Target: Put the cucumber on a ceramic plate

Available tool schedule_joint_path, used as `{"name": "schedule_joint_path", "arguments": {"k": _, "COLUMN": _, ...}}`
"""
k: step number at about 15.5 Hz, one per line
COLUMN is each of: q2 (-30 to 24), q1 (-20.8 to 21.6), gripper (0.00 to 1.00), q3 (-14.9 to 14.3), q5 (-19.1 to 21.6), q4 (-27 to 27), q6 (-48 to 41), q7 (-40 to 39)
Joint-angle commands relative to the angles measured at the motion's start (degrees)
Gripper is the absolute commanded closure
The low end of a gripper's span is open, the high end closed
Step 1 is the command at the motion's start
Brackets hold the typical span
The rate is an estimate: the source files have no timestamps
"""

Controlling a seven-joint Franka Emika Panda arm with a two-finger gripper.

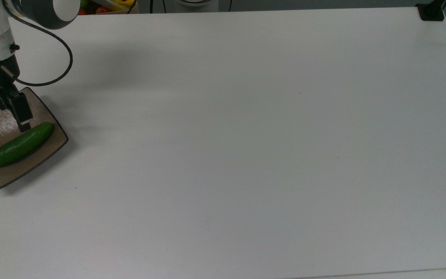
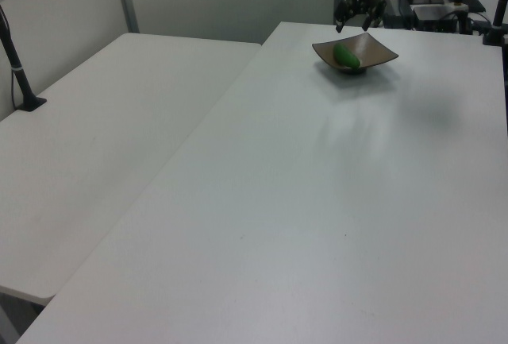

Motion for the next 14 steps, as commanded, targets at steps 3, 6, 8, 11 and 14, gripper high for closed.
{"name": "schedule_joint_path", "arguments": {"k": 3, "q2": -7.59, "q1": 0.95, "gripper": 0.00, "q3": 2.46, "q5": -1.68, "q4": -1.07, "q6": -17.66, "q7": -3.30}}
{"name": "schedule_joint_path", "arguments": {"k": 6, "q2": -13.30, "q1": 3.41, "gripper": 0.00, "q3": 2.73, "q5": -1.51, "q4": -4.58, "q6": -22.59, "q7": -4.28}}
{"name": "schedule_joint_path", "arguments": {"k": 8, "q2": -17.70, "q1": 5.95, "gripper": 0.00, "q3": 2.73, "q5": -1.51, "q4": -7.83, "q6": -25.93, "q7": -4.71}}
{"name": "schedule_joint_path", "arguments": {"k": 11, "q2": -25.17, "q1": 11.84, "gripper": 0.00, "q3": 2.73, "q5": -1.24, "q4": -13.63, "q6": -30.25, "q7": -5.86}}
{"name": "schedule_joint_path", "arguments": {"k": 14, "q2": -29.39, "q1": 16.85, "gripper": 0.00, "q3": 2.82, "q5": -1.07, "q4": -16.19, "q6": -33.23, "q7": -5.86}}
